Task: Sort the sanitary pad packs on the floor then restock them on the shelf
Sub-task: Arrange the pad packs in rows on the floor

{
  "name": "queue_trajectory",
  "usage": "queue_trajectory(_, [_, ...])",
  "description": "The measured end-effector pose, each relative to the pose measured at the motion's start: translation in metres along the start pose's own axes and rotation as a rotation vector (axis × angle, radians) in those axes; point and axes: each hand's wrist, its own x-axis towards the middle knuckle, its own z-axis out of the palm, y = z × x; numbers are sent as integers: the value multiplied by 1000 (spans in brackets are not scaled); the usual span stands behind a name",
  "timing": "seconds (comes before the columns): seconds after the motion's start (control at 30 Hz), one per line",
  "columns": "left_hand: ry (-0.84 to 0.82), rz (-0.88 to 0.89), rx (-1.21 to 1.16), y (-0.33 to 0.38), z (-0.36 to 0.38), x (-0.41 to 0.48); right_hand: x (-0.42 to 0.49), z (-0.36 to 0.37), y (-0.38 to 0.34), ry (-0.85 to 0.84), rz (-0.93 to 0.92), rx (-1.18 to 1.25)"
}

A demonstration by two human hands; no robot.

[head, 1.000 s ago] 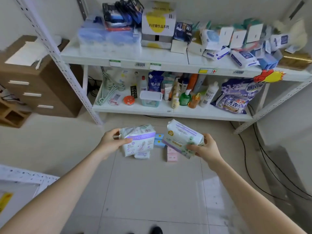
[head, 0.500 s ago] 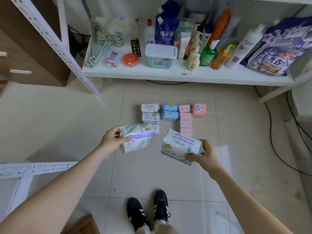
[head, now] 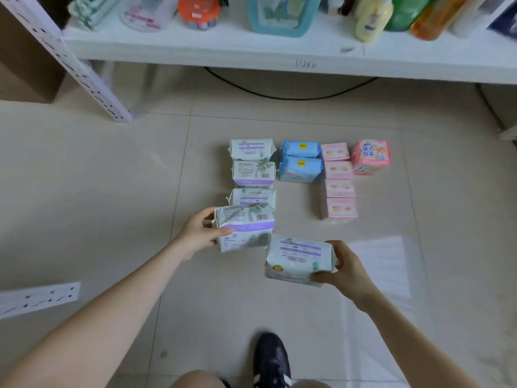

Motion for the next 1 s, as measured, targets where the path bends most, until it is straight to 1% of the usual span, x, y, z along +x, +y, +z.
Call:
queue_trajectory(0.23, [-21,52,17,-65,9,75,73,32,76,-68,-31,19])
queue_trajectory(0.37, [-41,127,52,-90,13,100,95,49,103,-74,-74,29])
queue_trajectory(0.47, [-47,174,26,-107,16,112,104,62,116,-71,-104,33])
queue_trajectory(0.53, [-53,175,-7,-116,17,116,107,71,122,-71,-128,27])
queue_trajectory(0.77, [-87,64,-190,-127,14,115,111,102,119,-85,-193,20])
queue_trajectory(1.0, [-84,71,-156,-122,16,116,119,128,108,-85,-223,53])
